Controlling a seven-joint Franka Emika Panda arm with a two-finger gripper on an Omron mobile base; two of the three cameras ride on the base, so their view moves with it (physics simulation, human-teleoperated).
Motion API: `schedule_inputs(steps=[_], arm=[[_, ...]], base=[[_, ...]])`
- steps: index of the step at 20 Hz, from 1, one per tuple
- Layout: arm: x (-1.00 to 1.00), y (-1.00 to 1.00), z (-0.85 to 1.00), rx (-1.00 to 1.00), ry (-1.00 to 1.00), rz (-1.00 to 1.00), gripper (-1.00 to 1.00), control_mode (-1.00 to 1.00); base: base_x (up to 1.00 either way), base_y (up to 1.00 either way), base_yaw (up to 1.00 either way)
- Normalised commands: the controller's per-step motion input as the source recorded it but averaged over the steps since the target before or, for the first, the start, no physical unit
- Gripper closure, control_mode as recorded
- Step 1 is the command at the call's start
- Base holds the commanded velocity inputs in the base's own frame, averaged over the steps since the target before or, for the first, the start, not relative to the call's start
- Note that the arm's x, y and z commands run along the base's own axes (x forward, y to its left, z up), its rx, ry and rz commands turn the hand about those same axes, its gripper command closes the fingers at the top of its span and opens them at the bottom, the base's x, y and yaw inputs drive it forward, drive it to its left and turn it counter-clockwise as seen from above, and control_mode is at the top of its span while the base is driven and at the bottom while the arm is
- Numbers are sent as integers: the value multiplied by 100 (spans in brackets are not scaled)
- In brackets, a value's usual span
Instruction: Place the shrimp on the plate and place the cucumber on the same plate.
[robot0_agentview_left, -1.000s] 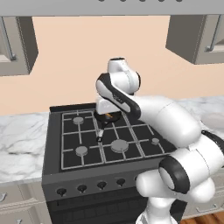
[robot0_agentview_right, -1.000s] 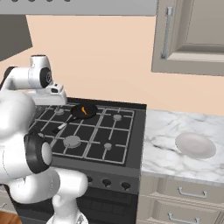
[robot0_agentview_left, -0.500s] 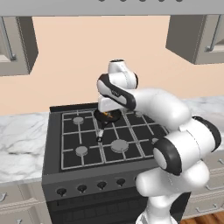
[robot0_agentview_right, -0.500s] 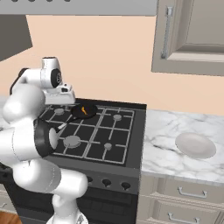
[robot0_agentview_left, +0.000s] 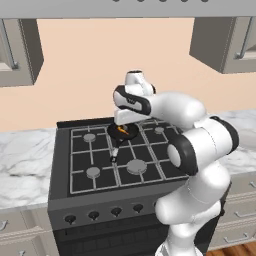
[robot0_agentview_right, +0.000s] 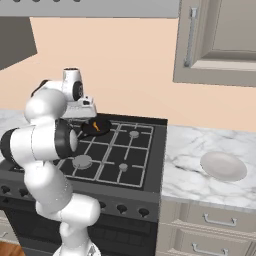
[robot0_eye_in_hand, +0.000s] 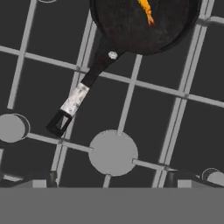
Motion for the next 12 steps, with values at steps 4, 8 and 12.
schedule_inputs(steps=[4,8,12], arm=[[77,0,-38,0,6,1,-100,-100],[70,0,-41,2,9,2,-100,-100],[49,0,-21,0,0,2,-100,-100]], base=[[0,0,0],[0,0,0],[0,0,0]])
